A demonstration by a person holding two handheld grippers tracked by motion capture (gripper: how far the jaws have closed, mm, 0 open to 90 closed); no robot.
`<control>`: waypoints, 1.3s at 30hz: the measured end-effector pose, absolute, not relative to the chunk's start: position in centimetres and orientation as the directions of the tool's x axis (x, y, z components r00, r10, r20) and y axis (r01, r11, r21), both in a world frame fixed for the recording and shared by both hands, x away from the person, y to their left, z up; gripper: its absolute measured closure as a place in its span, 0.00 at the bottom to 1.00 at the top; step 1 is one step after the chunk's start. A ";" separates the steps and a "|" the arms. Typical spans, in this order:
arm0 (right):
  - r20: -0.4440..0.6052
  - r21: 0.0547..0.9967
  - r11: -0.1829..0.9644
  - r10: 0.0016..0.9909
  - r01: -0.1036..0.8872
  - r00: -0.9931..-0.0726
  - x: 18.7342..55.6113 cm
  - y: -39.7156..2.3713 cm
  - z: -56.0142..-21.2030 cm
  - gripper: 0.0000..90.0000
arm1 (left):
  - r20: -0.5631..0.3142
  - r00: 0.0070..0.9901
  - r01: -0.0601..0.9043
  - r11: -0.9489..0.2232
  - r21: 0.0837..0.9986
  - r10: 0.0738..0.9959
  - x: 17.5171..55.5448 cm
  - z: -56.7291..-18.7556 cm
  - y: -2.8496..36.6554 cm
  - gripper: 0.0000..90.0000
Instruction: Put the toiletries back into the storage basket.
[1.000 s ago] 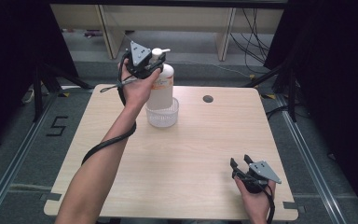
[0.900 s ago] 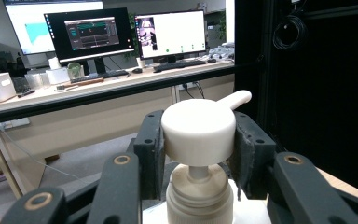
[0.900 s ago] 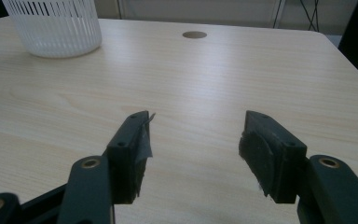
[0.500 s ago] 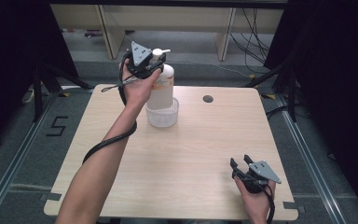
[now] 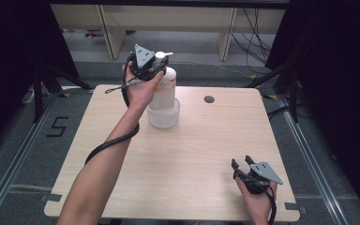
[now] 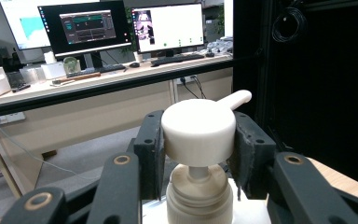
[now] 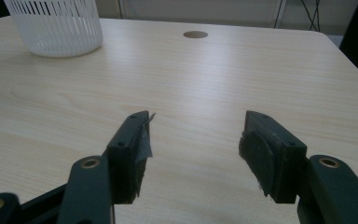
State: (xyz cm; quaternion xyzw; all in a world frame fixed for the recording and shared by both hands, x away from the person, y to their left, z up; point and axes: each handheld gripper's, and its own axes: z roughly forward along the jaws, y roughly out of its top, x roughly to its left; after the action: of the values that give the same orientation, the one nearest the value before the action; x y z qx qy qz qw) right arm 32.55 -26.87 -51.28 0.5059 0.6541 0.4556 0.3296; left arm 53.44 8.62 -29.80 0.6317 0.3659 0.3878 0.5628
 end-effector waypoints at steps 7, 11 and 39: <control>0.032 0.930 0.073 0.960 0.361 -0.277 32.6 -26.9 -51.3 0.47 | 0.079 0.433 0.036 -0.105 0.994 0.898 53.5 -30.4 8.5 0.66; 0.032 0.929 0.074 0.960 0.361 -0.277 32.6 -26.9 -51.3 0.47 | 0.078 0.433 0.041 -0.105 0.994 0.898 53.6 -30.6 8.5 0.66; 0.012 0.934 0.083 0.965 0.347 -0.262 32.5 -26.8 -51.3 0.47 | 0.074 0.437 0.084 -0.123 0.989 0.896 53.6 -32.8 8.2 0.65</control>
State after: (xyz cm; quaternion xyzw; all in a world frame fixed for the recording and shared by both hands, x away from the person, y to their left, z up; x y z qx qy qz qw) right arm 32.51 -26.81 -51.29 0.5028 0.6523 0.4536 0.3405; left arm 53.62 8.22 -32.80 0.6498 0.3773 0.3730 0.5443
